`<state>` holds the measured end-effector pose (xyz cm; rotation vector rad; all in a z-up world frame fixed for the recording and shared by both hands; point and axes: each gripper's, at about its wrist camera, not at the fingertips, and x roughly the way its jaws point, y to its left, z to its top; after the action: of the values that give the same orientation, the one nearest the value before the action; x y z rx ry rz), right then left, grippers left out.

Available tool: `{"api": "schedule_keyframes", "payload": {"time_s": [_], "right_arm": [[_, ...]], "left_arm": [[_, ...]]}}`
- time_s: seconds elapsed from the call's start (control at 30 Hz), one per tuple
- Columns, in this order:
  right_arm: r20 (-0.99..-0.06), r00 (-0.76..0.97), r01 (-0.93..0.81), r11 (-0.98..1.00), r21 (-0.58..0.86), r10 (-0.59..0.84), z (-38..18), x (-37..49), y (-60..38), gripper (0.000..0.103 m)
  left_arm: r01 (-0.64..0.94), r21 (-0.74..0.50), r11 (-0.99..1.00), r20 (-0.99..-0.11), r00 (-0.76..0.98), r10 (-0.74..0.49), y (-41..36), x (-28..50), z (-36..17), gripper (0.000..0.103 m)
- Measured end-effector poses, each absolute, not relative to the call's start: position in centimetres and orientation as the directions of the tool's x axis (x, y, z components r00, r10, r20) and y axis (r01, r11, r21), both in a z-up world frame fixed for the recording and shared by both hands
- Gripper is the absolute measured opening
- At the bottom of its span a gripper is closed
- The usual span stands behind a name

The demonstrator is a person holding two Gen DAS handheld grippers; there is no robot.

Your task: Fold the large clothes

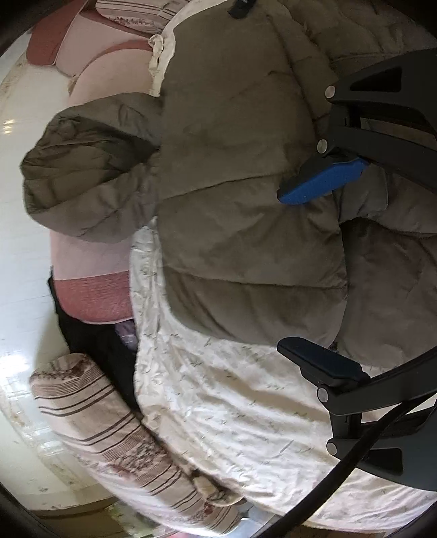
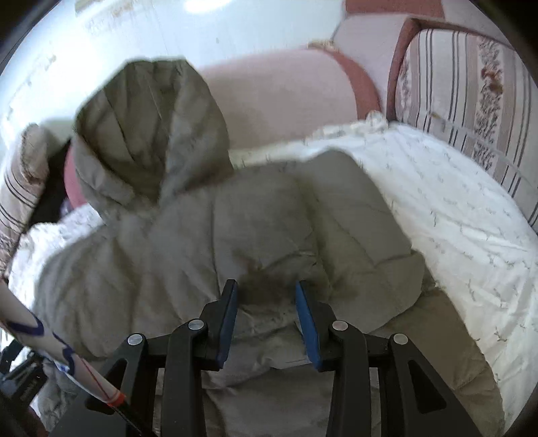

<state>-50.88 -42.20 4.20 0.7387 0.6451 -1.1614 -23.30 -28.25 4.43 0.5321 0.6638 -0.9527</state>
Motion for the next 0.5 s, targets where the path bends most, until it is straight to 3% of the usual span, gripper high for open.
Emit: {"api": "schedule_keyframes", "payload": {"time_s": [0.2, 0.5], "right_arm": [[-0.83, 0.283, 0.957, 0.192, 0.215, -0.481, 1.8, -51.1, -42.9, 0.04], [-0.833, 0.276, 0.959, 0.197, 0.205, -0.48, 1.7, -51.0, -42.8, 0.041]], "left_arm": [[0.87, 0.134, 0.475, -0.746, 0.404, -0.529, -28.5, -23.2, 3.3, 0.085], [0.866, 0.158, 0.475, -0.739, 0.423, -0.525, -28.6, -23.5, 2.9, 0.086]]}}
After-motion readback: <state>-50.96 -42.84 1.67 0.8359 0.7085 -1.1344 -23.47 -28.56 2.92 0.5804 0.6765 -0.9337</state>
